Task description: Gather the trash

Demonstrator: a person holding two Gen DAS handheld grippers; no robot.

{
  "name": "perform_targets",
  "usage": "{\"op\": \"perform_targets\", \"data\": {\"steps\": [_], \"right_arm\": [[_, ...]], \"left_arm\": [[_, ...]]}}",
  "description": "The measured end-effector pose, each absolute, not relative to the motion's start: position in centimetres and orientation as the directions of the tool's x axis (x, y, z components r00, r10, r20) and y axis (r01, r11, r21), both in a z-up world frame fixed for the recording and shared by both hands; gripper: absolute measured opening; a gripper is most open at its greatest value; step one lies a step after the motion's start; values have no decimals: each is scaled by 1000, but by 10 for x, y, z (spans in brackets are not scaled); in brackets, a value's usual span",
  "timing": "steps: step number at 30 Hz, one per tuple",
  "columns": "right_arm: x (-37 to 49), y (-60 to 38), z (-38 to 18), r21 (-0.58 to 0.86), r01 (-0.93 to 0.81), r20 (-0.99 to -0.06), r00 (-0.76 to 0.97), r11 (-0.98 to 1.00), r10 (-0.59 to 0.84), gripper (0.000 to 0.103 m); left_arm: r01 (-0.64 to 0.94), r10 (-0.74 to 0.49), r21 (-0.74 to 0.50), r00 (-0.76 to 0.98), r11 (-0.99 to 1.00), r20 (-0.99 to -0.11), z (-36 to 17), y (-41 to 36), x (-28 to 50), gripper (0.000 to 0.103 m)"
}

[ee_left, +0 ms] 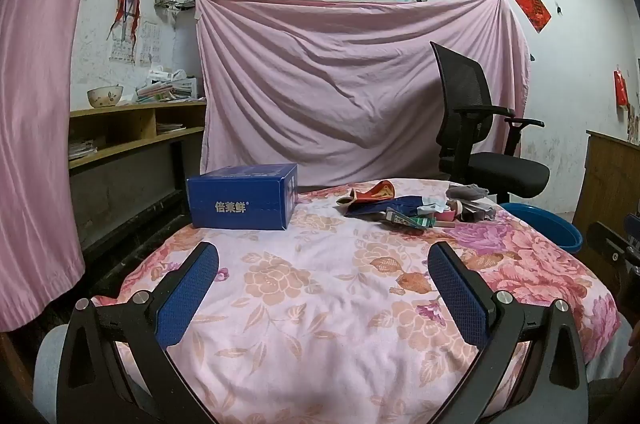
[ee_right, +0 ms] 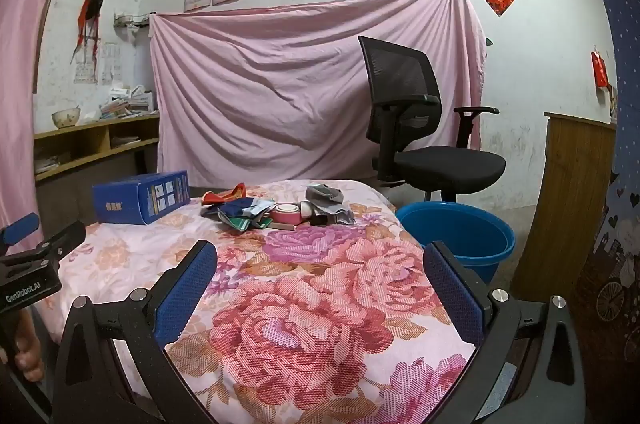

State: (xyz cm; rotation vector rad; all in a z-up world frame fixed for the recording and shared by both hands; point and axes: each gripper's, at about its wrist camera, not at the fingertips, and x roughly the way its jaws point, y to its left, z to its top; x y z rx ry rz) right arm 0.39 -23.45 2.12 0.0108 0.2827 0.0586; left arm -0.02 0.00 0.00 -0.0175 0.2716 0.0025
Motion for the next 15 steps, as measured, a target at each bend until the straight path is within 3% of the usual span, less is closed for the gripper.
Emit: {"op": "perform_targets", "data": {"steps": [15], "right_arm": [[4,-235,21,19,-56,-280,958,998,59,103]], "left_arm": [[-5,1,-16,961,1000,-276,0,0,0,102]]}}
